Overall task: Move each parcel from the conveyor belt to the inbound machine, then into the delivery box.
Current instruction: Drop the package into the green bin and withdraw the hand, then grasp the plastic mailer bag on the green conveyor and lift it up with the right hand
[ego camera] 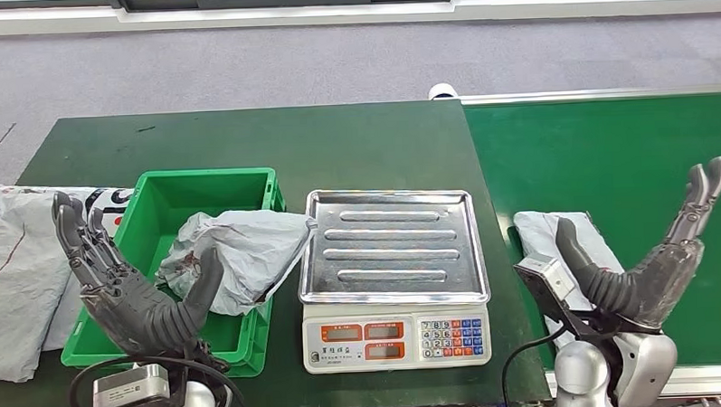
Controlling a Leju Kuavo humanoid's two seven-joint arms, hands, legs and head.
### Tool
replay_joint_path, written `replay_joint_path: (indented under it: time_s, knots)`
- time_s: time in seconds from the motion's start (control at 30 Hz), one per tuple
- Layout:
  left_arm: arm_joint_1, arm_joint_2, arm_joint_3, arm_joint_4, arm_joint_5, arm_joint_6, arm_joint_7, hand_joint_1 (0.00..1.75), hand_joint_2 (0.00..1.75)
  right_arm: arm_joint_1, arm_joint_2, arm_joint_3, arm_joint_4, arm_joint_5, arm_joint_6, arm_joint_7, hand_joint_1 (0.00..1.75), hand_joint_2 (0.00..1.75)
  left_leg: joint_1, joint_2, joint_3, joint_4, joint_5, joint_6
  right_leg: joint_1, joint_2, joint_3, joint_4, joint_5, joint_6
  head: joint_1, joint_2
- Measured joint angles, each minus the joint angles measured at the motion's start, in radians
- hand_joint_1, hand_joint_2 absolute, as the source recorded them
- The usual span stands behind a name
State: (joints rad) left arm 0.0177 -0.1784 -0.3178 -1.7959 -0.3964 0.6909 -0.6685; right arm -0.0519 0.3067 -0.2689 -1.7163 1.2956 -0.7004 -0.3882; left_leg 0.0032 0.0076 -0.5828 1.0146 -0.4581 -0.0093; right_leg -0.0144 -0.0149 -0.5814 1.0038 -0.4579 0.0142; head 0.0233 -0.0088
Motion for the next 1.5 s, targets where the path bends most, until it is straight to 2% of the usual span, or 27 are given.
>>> replay_joint_path:
  time_s: [0.13,0.27,0.5,0.63,0.77,0.9,1.1,1.2,1.5]
  knots:
    - [0.000,0.001,0.000,-0.004,-0.001,0.000,0.002,0.00,1.75,-0.001,-0.001,0.000,0.001,0.003,0.000,0.025,0.00,1.75,0.000,0.000,0.000,0.000,0.000,0.000,0.000,0.000,0.000,0.000,0.000,0.000,0.000,0.000]
    - [0.001,0.004,0.000,-0.004,-0.001,-0.001,0.004,0.00,1.75,-0.004,-0.006,0.000,0.011,0.019,0.000,0.092,0.00,1.75,0.000,0.000,0.000,0.000,0.000,0.000,0.000,0.000,0.000,0.000,0.000,0.000,0.000,0.000]
    - [0.009,0.010,0.000,-0.004,-0.001,-0.001,0.004,0.00,1.75,-0.008,-0.048,0.000,0.075,0.108,0.011,0.289,0.00,1.75,0.000,0.000,0.000,0.000,0.000,0.000,0.000,0.000,0.000,0.000,0.000,0.000,0.000,0.000]
    - [0.013,0.012,0.000,-0.005,-0.002,-0.008,0.005,0.00,1.75,-0.016,-0.096,-0.002,0.152,0.192,0.090,0.472,0.00,1.75,0.000,0.000,0.000,0.000,0.000,0.000,0.000,0.000,0.000,0.000,0.000,0.000,0.000,0.000]
    - [0.016,0.014,0.000,-0.004,-0.003,-0.011,0.008,0.00,1.75,-0.016,-0.138,-0.027,0.230,0.236,0.161,0.566,0.00,1.75,0.000,0.000,0.000,0.000,0.000,0.000,0.000,0.000,0.000,0.000,0.000,0.000,0.000,0.000]
    - [0.019,0.016,0.000,-0.004,-0.004,-0.011,0.008,0.00,1.75,-0.011,-0.162,-0.056,0.282,0.248,0.215,0.604,0.00,1.75,0.000,0.000,0.000,0.000,0.000,0.000,0.000,0.000,-0.001,0.000,0.000,0.000,0.000,0.000]
    - [0.018,0.020,0.000,-0.001,-0.003,-0.014,0.013,0.00,1.75,-0.012,-0.190,-0.084,0.365,0.255,0.393,0.678,0.00,1.75,0.000,0.000,0.000,0.000,0.000,0.000,0.000,0.000,-0.001,0.000,0.000,0.000,0.000,0.000]
    - [0.015,0.022,0.000,0.003,-0.003,-0.019,0.019,0.00,1.75,-0.017,-0.210,-0.087,0.426,0.249,0.447,0.693,0.00,1.75,0.000,0.000,0.000,0.000,0.000,0.000,0.000,0.001,-0.001,0.000,0.000,0.000,0.000,0.000]
    - [0.012,0.024,0.000,0.007,-0.003,-0.021,0.021,0.00,1.75,-0.021,-0.222,-0.087,0.466,0.241,0.475,0.700,0.00,1.75,0.000,0.000,0.000,0.000,0.000,0.000,0.000,0.001,-0.001,0.000,0.000,0.000,0.000,0.000]
